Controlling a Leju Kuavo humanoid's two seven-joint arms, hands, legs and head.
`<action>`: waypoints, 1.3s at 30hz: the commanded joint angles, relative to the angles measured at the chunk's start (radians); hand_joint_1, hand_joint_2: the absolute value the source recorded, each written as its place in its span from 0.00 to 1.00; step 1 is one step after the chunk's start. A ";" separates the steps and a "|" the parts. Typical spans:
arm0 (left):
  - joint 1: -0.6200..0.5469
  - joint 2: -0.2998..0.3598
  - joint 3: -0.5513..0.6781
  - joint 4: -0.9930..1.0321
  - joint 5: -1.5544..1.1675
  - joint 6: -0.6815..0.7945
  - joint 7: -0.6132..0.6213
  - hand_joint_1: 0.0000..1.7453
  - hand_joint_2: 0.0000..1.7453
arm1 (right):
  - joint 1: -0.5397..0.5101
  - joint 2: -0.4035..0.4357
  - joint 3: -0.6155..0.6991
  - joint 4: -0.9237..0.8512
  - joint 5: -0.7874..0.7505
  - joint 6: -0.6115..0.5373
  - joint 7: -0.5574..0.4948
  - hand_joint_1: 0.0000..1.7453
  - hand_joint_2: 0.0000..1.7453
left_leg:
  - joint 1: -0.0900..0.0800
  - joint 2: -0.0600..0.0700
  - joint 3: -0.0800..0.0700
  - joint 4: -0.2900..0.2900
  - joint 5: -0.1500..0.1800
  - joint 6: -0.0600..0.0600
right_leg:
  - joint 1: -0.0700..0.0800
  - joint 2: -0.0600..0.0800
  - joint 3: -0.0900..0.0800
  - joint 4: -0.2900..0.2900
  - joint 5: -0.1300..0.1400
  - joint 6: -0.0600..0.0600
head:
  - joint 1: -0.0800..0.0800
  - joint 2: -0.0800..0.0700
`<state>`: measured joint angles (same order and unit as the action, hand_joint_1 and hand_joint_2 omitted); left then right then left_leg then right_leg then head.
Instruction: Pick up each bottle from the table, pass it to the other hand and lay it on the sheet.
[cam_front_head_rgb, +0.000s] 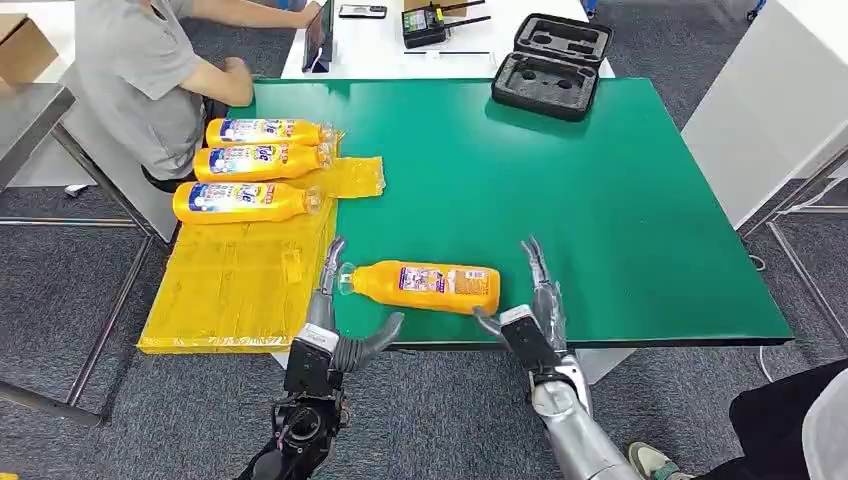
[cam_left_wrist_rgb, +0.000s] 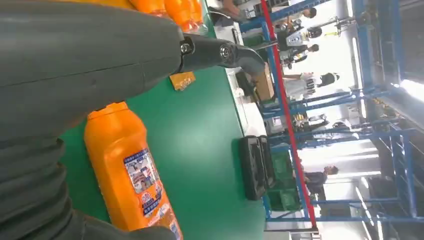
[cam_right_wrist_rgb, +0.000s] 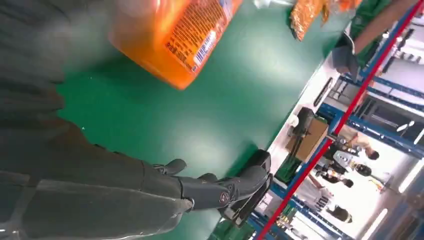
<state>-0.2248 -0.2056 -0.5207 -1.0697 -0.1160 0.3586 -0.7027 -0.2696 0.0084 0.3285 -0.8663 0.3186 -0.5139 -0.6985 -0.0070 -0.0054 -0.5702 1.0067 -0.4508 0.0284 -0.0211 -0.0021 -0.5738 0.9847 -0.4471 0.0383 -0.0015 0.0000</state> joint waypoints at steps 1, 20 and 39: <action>-0.067 0.016 -0.045 0.058 0.008 -0.026 0.005 0.00 1.00 | -0.098 0.002 0.072 0.234 0.118 -0.030 0.000 0.00 1.00 | 0.001 0.001 0.001 0.000 0.000 -0.001 | 0.001 0.001 0.001 -0.001 0.000 -0.001 | 0.000 0.000; -0.098 0.008 -0.055 0.067 0.030 -0.055 0.005 0.00 1.00 | -0.167 -0.002 0.091 0.302 0.658 -0.182 0.309 0.00 1.00 | 0.002 0.001 0.001 0.001 -0.001 -0.002 | 0.002 0.001 0.001 0.000 0.000 -0.002 | 0.000 0.000; -0.093 0.000 -0.055 0.047 0.041 -0.029 0.005 0.00 1.00 | -0.182 0.014 0.062 0.278 0.914 -0.109 0.447 0.00 1.00 | 0.002 0.002 0.002 0.001 -0.001 -0.002 | 0.002 0.001 0.003 0.000 0.000 -0.002 | 0.000 0.000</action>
<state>-0.2829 -0.2152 -0.5459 -1.0662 -0.0809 0.3300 -0.7027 -0.4024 0.0176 0.3849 -0.6390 1.2333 -0.6634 -0.2438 -0.0070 -0.0054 -0.5702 1.0068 -0.4507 0.0285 -0.0211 -0.0021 -0.5739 0.9847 -0.4471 0.0383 -0.0015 0.0000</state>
